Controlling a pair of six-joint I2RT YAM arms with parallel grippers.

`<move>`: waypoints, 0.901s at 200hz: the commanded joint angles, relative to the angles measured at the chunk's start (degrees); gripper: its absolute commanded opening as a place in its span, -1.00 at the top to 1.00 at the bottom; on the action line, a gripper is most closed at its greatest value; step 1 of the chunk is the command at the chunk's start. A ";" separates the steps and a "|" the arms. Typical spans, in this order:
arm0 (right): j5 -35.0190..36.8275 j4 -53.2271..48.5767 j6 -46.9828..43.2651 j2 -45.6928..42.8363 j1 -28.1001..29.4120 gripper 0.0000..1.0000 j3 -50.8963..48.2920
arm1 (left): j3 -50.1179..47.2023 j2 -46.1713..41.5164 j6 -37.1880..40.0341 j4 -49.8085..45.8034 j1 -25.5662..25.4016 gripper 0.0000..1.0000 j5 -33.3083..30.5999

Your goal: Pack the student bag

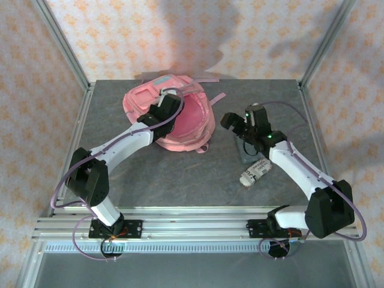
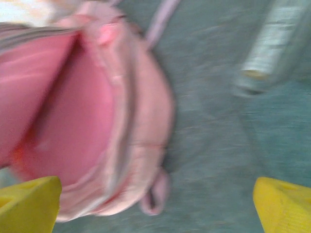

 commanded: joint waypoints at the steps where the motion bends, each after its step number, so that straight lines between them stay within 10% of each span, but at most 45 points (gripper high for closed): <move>1: 12.07 -13.68 -4.30 0.38 -1.90 -1.00 0.45 | 2.92 -2.79 -1.07 1.10 0.69 1.00 -0.24; 107: 4.23 -5.67 -9.53 13.37 -6.32 -0.99 -5.26 | 2.22 -2.80 -3.19 0.53 1.20 1.00 4.17; 180: 1.96 -5.95 -8.67 15.87 0.91 -0.91 -3.92 | 2.22 -2.32 -4.46 0.63 1.50 1.00 5.40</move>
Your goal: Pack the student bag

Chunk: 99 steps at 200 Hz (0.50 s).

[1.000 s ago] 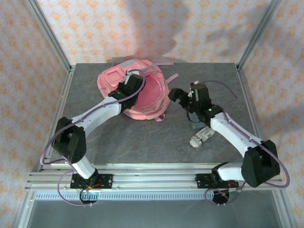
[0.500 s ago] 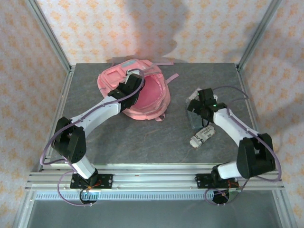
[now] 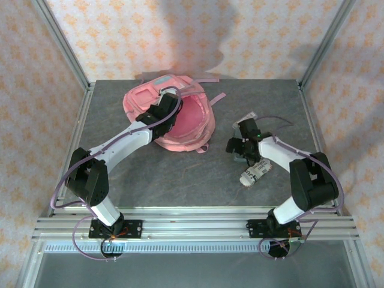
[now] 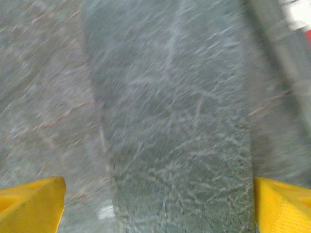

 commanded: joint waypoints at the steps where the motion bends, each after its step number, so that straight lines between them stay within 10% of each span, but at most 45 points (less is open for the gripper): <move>1: 1.75 0.26 0.78 1.37 1.54 -0.91 1.00 | 1.71 -2.35 -1.93 1.91 0.71 1.00 0.54; 52: 7.89 1.23 4.39 3.75 1.94 -0.73 -0.21 | 1.20 -2.39 -2.28 1.99 0.78 1.00 0.70; 99: 7.16 1.39 2.97 2.55 3.91 0.07 0.02 | 1.39 -3.36 -2.36 2.01 0.90 1.00 0.74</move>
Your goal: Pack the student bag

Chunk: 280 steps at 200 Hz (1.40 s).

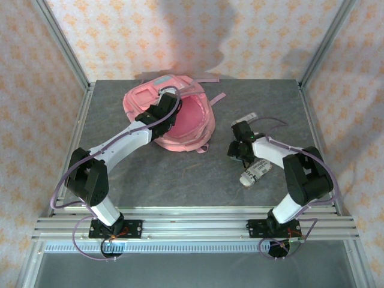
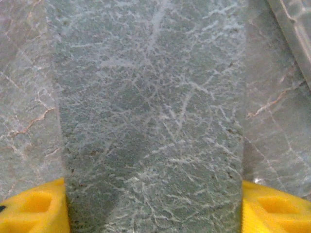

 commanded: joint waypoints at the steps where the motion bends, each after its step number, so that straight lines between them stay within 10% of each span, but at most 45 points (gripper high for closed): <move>1: 2.09 0.01 -0.24 -1.30 1.45 0.08 0.05 | 1.42 -3.18 -1.72 2.07 0.57 1.00 -0.27; 99: -1.34 -0.69 -7.37 -11.77 10.69 0.33 10.78 | 3.56 -4.72 -3.05 1.35 1.26 1.00 1.43; 214: -10.33 -0.36 -21.46 17.50 20.98 0.27 35.61 | 5.15 -6.70 -4.42 0.31 1.59 1.00 3.57; 245: -7.95 -3.48 -23.51 24.50 20.93 0.16 45.32 | 4.28 -7.54 -5.06 0.39 1.61 1.00 4.14; 280: -2.27 -2.21 -21.41 24.50 20.48 -0.43 45.79 | 3.39 -7.66 -6.02 0.55 1.56 1.00 5.02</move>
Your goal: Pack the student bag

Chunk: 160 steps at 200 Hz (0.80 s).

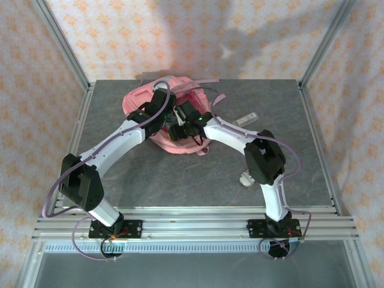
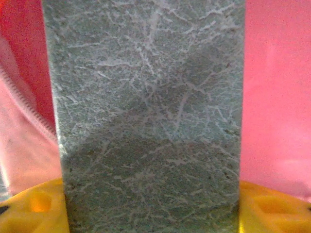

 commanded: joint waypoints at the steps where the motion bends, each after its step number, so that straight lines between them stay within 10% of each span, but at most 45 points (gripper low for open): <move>1: 5.34 0.83 0.47 -1.07 -0.52 -0.44 0.97 | 1.64 -3.92 -2.64 3.66 0.14 1.00 0.20; 63: 5.01 7.67 6.76 -14.38 -1.89 -0.64 -13.67 | 0.37 -4.01 -3.25 4.48 0.17 1.00 1.52; 118: -3.87 13.39 12.89 -18.22 -2.60 0.48 -24.37 | -0.17 -4.33 -3.71 4.46 0.08 1.00 2.32; 160: -6.36 16.28 14.29 -14.69 -2.64 0.56 -25.93 | 0.01 -4.51 -3.62 4.36 0.16 1.00 2.55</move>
